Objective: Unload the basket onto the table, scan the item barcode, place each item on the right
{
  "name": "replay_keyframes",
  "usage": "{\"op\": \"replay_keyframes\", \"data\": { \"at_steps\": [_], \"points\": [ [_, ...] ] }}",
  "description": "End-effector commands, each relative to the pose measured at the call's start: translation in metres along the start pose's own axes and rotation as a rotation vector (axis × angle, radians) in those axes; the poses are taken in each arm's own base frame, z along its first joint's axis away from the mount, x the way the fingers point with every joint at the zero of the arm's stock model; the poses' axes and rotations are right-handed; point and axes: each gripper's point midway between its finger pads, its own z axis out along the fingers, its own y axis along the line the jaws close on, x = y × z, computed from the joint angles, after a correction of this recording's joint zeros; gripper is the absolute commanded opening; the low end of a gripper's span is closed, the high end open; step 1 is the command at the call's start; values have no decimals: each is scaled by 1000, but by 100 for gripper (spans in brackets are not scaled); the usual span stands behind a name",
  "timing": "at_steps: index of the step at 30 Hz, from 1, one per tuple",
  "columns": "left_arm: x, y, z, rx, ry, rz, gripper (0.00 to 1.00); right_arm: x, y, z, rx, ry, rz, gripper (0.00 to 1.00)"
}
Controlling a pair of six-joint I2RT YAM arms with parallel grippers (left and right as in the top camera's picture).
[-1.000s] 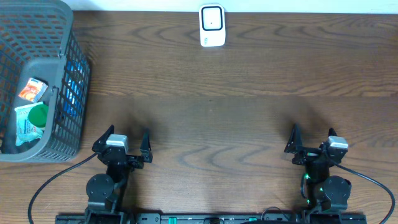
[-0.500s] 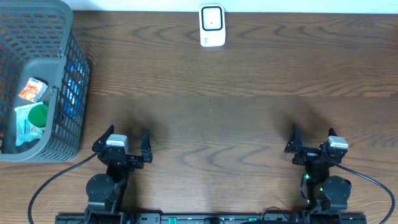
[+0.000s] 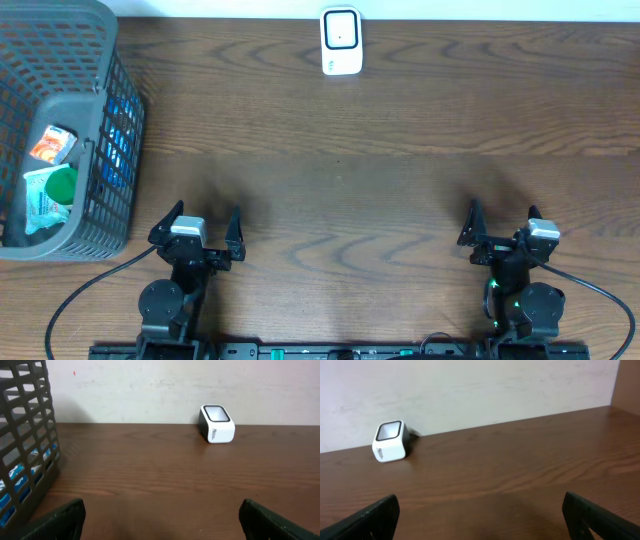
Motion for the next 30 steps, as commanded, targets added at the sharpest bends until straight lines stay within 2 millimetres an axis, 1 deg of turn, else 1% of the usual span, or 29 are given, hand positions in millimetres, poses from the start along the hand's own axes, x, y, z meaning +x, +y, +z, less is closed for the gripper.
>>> {"op": "replay_keyframes", "data": {
  "at_steps": [1, 2, 3, 7, 9, 10, 12, 13, 14, 16, 17, 19, 21, 22, 24, 25, 27, 29, 30],
  "points": [
    [9, -2, 1, 10, 15, 4, 98, 0, 0, 0, 3, -1, -13, 99],
    [6, 2, 1, -10, 5, 16, 98, 0, 0, 0, 3, -1, -13, 99],
    [-5, 7, 1, -39, -41, 16, 98, 0, 0, 0, 3, -1, -13, 99],
    [-34, 5, -2, -33, -161, 19, 98, 0, 0, 0, 3, -1, -13, 99],
    [-41, 3, -4, -27, -173, 16, 98, 0, 0, 0, 3, -1, -13, 99],
    [-41, 1, -4, -16, -154, 3, 98, 0, 0, 0, 3, -1, -13, 99],
    [-40, -3, -7, 7, -77, -43, 98, 0, 0, 0, 3, -1, -13, 99],
    [-44, -4, -9, 7, -40, -70, 98, 0, 0, 0, 3, -1, -13, 99],
    [-49, -4, -11, 4, -10, -86, 98, 0, 0, 0, 3, -1, -13, 99],
    [-65, -5, -13, -2, 36, -90, 98, 0, 0, 0, 3, -1, -13, 99],
    [-89, -7, -14, -9, 91, -92, 98, 0, 0, 0, 3, -1, -13, 99],
    [-123, -7, -10, -32, 206, -96, 98, 0, 0, 0, 3, -1, -13, 99],
    [-139, -9, -5, -37, 303, -100, 98, 0, 0, 0, 3, -1, -13, 99],
    [-146, -13, -4, -19, 360, -107, 98, 0, 0, 0, 3, -1, -13, 99],
    [-153, -26, -1, 41, 472, -129, 98, 0, 0, 0, 3, -1, -13, 99],
    [-155, -26, 2, 32, 523, -134, 98, 0, 0, 0, 3, -1, -13, 99],
    [-153, -30, 10, 54, 600, -148, 98, 0, 0, 0, 3, -1, -13, 99],
    [-155, -30, 20, 49, 628, -156, 98, 0, 0, 0, 3, -1, -13, 99],
    [-159, -27, 25, 36, 641, -162, 98, 0, 0, 0, 3, -1, -13, 99]
  ]
}}
